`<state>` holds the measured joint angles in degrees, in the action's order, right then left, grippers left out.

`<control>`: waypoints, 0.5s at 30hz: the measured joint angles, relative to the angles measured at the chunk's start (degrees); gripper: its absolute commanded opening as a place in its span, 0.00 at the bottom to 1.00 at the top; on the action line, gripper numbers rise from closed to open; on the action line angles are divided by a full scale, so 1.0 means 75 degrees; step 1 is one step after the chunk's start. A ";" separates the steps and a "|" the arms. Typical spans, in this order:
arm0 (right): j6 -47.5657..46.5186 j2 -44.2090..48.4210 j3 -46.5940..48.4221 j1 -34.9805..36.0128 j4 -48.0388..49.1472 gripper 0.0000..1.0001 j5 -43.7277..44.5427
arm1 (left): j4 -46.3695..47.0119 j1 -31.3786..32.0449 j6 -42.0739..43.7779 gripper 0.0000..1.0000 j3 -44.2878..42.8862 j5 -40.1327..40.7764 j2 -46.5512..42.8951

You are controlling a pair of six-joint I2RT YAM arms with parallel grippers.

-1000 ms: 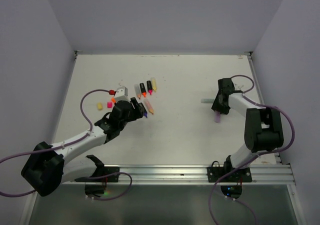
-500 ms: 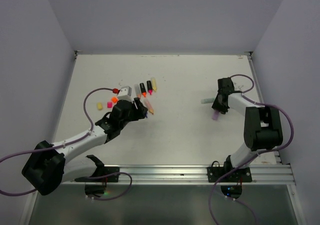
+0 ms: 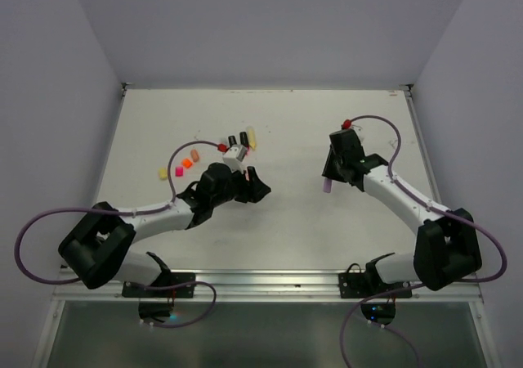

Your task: Open the pen caps

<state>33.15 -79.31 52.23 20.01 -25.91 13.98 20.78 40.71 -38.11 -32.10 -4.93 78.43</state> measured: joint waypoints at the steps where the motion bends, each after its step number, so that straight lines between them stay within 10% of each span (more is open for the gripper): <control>1: 0.0082 0.0119 0.0067 0.0224 0.0017 0.00 -0.0003 | 0.0166 0.0029 -0.0003 0.61 -0.0003 -0.0175 0.0067; 15: 0.1279 -0.0245 0.0204 0.1967 0.0863 0.00 -0.0259 | 0.2154 0.0265 -0.0813 0.59 -0.0335 -0.1489 0.1297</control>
<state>42.74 -81.14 53.76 34.76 -19.44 12.03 36.93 42.70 -44.21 -34.61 -16.10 88.16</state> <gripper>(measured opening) 0.309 0.600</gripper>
